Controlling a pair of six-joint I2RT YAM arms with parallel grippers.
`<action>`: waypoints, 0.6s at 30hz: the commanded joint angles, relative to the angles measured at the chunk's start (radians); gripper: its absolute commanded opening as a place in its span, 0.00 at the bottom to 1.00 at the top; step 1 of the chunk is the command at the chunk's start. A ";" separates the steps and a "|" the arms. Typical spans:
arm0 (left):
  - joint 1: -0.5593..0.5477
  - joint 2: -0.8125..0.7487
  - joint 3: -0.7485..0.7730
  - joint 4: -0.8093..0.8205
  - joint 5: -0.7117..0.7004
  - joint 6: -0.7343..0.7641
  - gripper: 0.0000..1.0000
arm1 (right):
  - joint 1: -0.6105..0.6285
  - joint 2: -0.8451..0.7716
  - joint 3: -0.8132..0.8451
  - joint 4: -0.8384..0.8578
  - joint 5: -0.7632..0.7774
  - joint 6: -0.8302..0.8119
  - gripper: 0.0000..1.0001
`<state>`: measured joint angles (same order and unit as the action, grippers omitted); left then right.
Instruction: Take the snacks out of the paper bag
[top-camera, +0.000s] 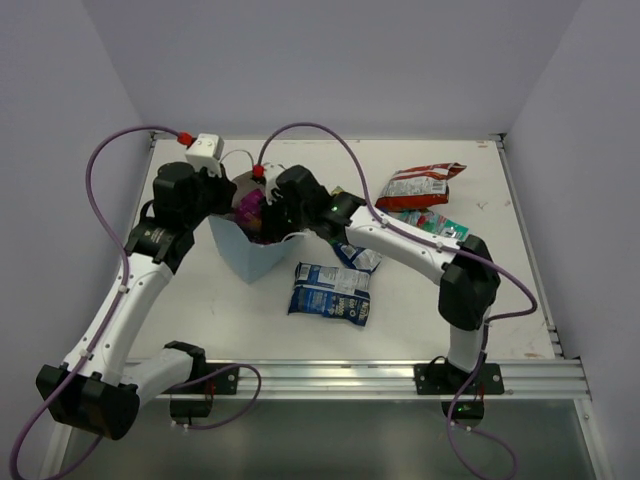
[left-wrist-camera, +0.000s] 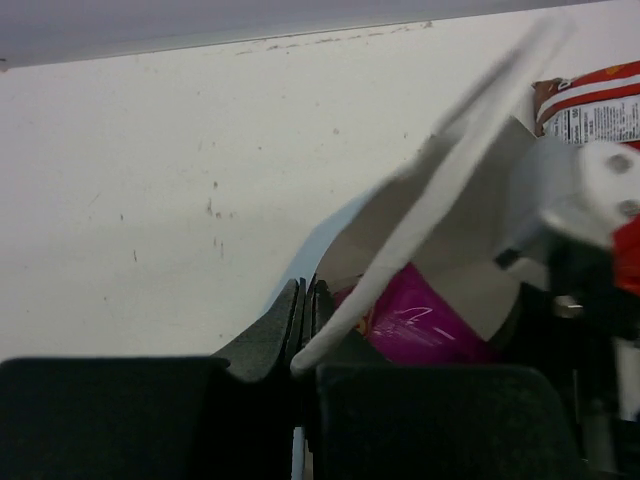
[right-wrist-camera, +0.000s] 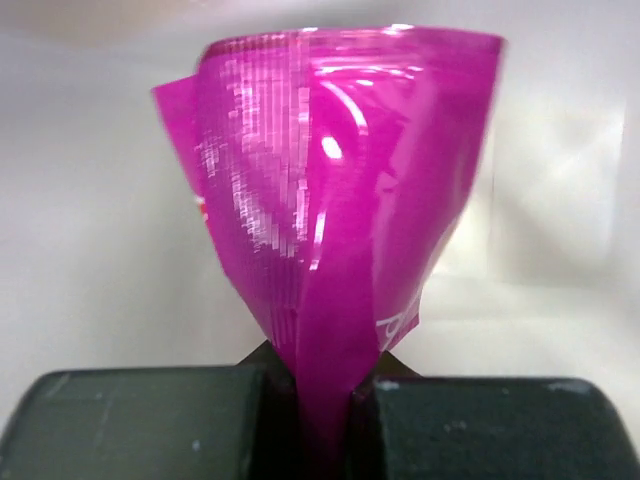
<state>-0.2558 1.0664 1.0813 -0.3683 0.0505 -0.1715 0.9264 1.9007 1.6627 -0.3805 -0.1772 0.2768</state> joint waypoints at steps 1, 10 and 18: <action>-0.002 -0.011 0.011 -0.012 -0.029 0.023 0.00 | -0.001 -0.161 0.112 0.088 0.010 -0.008 0.00; -0.002 0.009 0.028 -0.034 -0.078 0.007 0.00 | -0.003 -0.351 0.189 0.117 0.159 -0.126 0.00; 0.000 0.046 0.046 -0.061 -0.147 -0.026 0.00 | -0.035 -0.531 0.093 0.239 0.430 -0.226 0.00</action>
<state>-0.2565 1.0992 1.0885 -0.4076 -0.0578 -0.1688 0.9180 1.4994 1.7653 -0.3710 0.0837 0.1085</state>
